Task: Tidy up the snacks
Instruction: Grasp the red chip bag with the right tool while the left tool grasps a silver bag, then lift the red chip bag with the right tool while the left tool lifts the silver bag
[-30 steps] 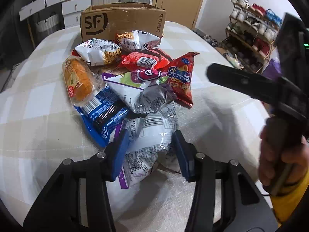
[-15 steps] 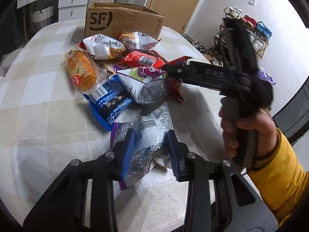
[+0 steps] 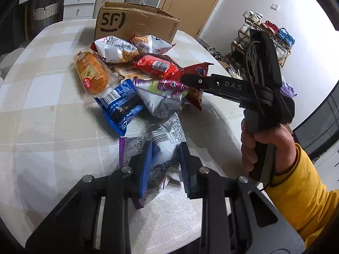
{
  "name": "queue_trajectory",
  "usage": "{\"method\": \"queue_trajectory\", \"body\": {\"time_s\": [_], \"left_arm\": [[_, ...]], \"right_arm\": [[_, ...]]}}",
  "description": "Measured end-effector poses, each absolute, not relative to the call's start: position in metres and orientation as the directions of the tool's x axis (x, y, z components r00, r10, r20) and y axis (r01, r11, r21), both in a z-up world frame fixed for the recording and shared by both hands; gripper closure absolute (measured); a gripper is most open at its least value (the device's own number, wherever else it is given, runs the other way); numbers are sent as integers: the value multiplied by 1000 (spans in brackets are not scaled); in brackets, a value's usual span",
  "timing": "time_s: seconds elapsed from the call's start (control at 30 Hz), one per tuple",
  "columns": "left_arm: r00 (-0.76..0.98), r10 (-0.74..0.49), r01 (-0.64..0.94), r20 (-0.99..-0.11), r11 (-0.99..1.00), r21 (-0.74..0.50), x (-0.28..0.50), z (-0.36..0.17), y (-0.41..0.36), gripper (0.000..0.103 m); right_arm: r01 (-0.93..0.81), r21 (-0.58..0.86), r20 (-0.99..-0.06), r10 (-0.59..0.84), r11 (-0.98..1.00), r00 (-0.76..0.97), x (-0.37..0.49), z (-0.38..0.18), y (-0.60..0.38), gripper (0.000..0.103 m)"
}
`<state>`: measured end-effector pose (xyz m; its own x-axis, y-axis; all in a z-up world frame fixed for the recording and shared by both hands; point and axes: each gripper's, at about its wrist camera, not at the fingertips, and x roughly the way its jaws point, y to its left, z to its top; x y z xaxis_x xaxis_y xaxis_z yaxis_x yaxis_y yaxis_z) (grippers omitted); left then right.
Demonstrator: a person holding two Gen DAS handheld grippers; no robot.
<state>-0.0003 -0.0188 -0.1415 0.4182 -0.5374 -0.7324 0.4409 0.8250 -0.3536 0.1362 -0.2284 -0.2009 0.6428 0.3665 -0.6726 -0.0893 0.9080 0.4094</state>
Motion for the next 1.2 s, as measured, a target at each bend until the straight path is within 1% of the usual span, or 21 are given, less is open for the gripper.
{"method": "queue_trajectory", "body": {"time_s": [0.37, 0.67, 0.83, 1.07, 1.2], "left_arm": [[427, -552, 447, -717, 818, -363, -8, -133, -14, 83], [480, -550, 430, -684, 827, -363, -10, -109, 1, 83], [502, -562, 425, -657, 822, -379, -8, -88, 12, 83], [571, -554, 427, -605, 830, -358, -4, -50, 20, 83], [588, -559, 423, -585, 829, -367, 4, -37, 25, 83]], "right_arm": [[-68, 448, -601, 357, 891, 715, 98, -180, -250, 59], [-113, 470, -528, 381, 875, 759, 69, -153, -253, 59], [-139, 482, -516, 409, 865, 752, 58, -148, -245, 59], [-181, 485, -502, 443, 855, 743, 51, -140, -231, 59], [-202, 487, -497, 460, 850, 736, 49, -137, -223, 59]]}}
